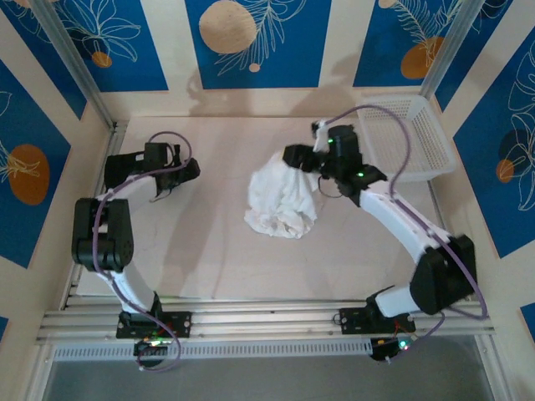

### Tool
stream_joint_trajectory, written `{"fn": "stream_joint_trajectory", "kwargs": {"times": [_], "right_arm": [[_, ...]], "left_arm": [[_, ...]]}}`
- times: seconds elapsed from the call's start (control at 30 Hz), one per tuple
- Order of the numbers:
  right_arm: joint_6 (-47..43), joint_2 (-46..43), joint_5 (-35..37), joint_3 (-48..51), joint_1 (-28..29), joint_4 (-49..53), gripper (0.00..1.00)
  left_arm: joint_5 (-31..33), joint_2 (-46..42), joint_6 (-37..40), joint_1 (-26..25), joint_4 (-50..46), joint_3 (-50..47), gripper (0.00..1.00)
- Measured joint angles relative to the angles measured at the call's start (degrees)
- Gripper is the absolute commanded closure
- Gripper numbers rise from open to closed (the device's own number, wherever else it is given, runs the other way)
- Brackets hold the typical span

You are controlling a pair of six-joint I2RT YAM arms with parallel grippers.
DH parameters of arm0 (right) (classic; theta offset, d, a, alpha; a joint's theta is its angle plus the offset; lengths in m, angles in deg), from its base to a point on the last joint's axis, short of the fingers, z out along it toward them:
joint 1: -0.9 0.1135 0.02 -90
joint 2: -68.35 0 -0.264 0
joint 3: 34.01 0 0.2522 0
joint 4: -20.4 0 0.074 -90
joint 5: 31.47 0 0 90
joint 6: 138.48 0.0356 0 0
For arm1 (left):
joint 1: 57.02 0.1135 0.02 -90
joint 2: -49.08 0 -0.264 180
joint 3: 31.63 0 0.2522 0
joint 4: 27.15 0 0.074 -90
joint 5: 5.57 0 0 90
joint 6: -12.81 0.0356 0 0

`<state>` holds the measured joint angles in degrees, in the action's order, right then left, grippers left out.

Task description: Fold the inside-out t-shirt

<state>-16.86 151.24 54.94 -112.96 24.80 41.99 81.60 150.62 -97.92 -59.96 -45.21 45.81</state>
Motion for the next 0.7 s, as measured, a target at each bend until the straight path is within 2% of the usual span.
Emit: {"fn": "stream_joint_trajectory", "kwargs": {"times": [0.1,0.43,0.6,0.7], "right_arm": [[-0.4,2.8,-1.0,0.5,0.8,2.4,0.38],[-2.8,3.6,-2.9,-0.3,1.1,2.8,0.38],[-6.4,4.3,-1.3,-1.5,1.0,7.6,0.37],[-8.8,4.3,1.3,-1.7,0.9,11.5,0.37]], "left_arm": [[2.9,3.1,2.6,-0.7,-3.6,4.3,0.06],[18.1,14.9,16.1,-0.8,-20.4,20.3,0.21],[25.0,20.4,22.2,-0.5,-24.6,25.0,0.22],[27.4,20.7,24.5,-0.2,-25.4,26.4,0.20]]}}
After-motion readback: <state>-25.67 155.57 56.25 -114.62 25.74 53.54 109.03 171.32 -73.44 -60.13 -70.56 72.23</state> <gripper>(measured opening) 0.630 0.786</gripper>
